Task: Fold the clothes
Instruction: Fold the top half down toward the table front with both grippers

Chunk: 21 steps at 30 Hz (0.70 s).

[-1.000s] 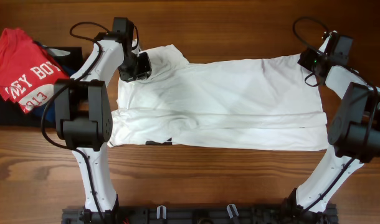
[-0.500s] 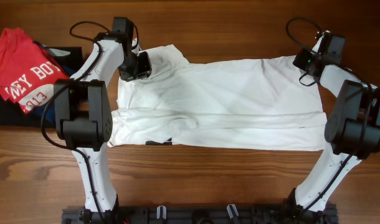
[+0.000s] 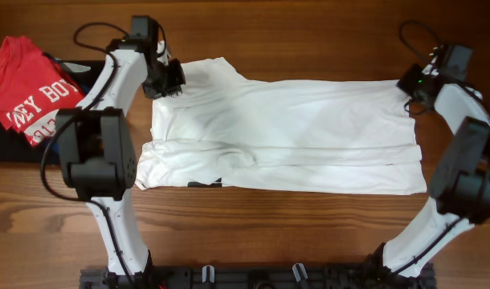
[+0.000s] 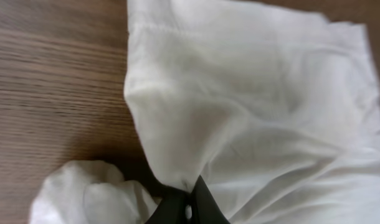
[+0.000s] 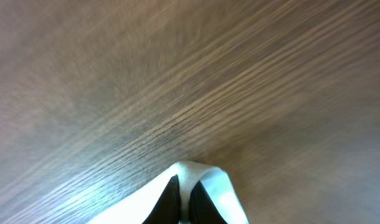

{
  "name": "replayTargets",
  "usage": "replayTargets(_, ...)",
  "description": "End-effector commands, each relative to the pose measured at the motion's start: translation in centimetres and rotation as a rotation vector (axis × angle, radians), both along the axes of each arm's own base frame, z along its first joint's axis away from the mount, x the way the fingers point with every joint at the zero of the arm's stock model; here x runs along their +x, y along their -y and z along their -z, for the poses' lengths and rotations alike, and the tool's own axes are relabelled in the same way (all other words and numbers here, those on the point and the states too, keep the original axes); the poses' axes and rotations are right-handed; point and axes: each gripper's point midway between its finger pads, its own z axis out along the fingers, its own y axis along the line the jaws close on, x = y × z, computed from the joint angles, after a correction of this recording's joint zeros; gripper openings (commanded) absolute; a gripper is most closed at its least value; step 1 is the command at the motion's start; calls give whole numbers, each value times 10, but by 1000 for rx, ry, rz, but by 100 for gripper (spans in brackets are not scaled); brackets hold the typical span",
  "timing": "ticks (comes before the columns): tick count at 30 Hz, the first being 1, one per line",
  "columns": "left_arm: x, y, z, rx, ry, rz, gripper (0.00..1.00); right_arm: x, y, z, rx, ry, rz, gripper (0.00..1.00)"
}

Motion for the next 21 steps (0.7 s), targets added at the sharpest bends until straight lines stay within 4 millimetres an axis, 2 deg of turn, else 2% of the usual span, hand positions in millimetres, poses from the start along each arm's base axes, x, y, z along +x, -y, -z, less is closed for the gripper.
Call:
replayTargets(1,2,1,-43,-53,77,-11,4,-12,8,-39,-55,21,15,4)
replayTargets(3,-1,3,-51,-71,82,-8,4,-19,5,-46,-61,5,-2,4)
replayTargets(7,-11,1,-54,-69,50,-13,4,-32,1,-55,-52,-21,0,4)
replayTargets(10,-22,-30,-57,-48,4,-83,4,-48,5,-70,-45,-37,20,4)
replayTargets(12,-24,-40,-61,-48,4,-106,4,-53,6,-73,-41,-45,25,4)
replayTargets(15,-27,-60,-86,-44,51,-140,4,-65,2,-81,-33,-66,27,4)
replayTargets(18,-41,-65,-100,-44,41,-156,4,-76,-1,-76,-19,-113,29,4)
replayTargets(21,-67,-62,-96,-48,-68,-159,4,-93,-7,-67,6,-188,29,4)
